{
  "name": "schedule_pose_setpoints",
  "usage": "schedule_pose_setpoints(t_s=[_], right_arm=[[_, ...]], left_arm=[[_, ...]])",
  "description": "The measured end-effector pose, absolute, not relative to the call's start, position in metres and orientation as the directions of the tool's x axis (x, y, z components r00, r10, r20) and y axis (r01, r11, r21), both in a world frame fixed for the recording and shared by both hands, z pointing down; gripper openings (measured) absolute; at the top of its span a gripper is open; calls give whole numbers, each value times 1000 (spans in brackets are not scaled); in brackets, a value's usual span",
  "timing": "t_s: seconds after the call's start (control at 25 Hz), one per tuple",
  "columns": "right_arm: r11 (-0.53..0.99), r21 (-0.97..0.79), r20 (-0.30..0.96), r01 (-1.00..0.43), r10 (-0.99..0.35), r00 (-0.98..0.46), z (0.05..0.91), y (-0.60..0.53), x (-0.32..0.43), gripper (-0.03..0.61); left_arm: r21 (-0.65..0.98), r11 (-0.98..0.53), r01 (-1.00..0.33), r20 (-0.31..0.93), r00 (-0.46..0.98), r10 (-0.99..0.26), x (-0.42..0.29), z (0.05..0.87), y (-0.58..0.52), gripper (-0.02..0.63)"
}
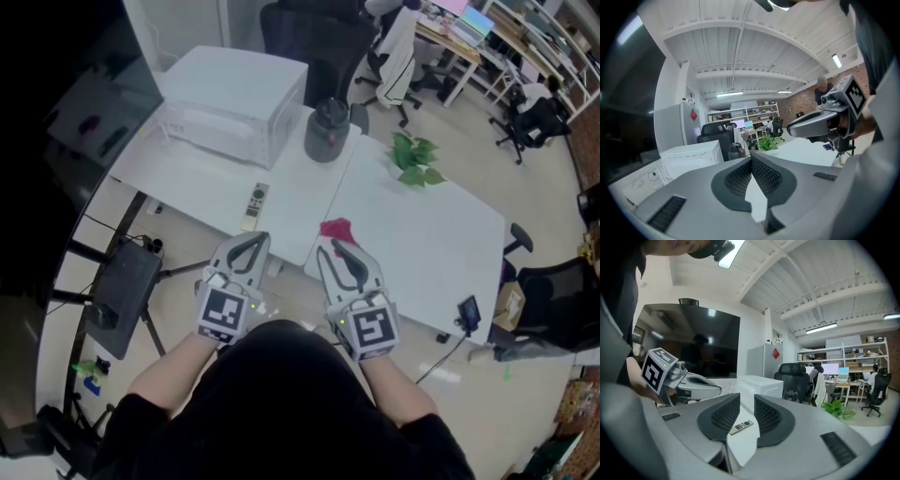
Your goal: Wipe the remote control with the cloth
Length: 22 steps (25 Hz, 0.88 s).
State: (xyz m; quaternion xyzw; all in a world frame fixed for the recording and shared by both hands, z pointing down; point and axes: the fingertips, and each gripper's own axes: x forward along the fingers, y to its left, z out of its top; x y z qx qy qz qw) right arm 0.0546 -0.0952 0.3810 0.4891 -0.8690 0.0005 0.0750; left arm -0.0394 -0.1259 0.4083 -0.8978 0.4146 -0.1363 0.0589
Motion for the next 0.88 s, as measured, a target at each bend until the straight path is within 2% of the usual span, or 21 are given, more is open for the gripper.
schedule_pose_setpoints(t_s=[0.4, 0.88], right_arm=[[553, 65, 147, -831, -829, -540, 389, -82, 39, 11], [556, 80, 149, -827, -827, -542, 389, -81, 35, 8]], left_arm=[[-227, -671, -706, 164, 652, -741, -31, 390, -113, 2], [-228, -683, -694, 174, 661, -730, -28, 392, -107, 2]])
